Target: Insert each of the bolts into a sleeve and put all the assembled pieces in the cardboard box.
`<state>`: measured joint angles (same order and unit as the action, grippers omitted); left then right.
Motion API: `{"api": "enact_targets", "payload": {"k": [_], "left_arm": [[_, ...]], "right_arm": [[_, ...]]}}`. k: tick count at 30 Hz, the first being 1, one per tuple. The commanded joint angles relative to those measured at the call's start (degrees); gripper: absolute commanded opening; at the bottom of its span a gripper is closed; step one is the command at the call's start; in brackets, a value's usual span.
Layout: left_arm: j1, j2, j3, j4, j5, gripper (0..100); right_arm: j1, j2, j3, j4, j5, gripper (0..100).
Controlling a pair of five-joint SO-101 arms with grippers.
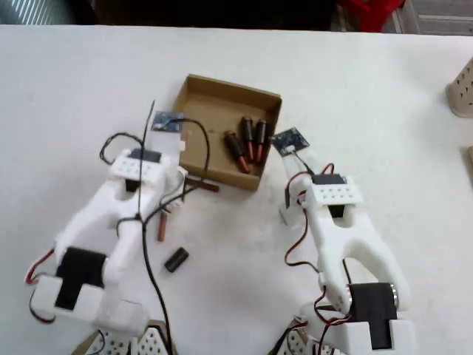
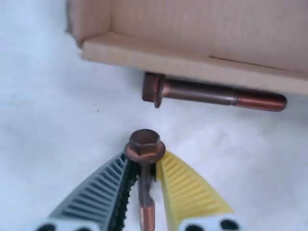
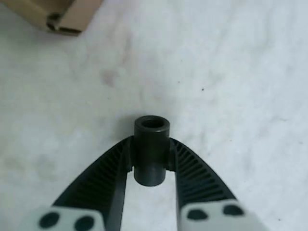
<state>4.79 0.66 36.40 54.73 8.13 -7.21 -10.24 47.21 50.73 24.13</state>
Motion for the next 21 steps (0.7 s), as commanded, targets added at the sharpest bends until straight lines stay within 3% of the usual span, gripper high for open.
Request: {"api": "enact_targets", "payload": {"k": [1,13,21], "left_arm": [[-0.04,-9.8,4.22,-6.07,-0.97,2],[-5.76,-10.24,5.45,-14.77,-0.62,2],[-6.9,-9.1,5.45,-16.18,-0.62,2]], "right_arm": [[-1.63,-2.42,-2.37,-0.31,-2.99,1.7],[-6.81,-7.25,-0.18,-5.23,-21.27,1.7],[-15.08,-17.36,10.29,-19.56,-23.38,1.7]]}}
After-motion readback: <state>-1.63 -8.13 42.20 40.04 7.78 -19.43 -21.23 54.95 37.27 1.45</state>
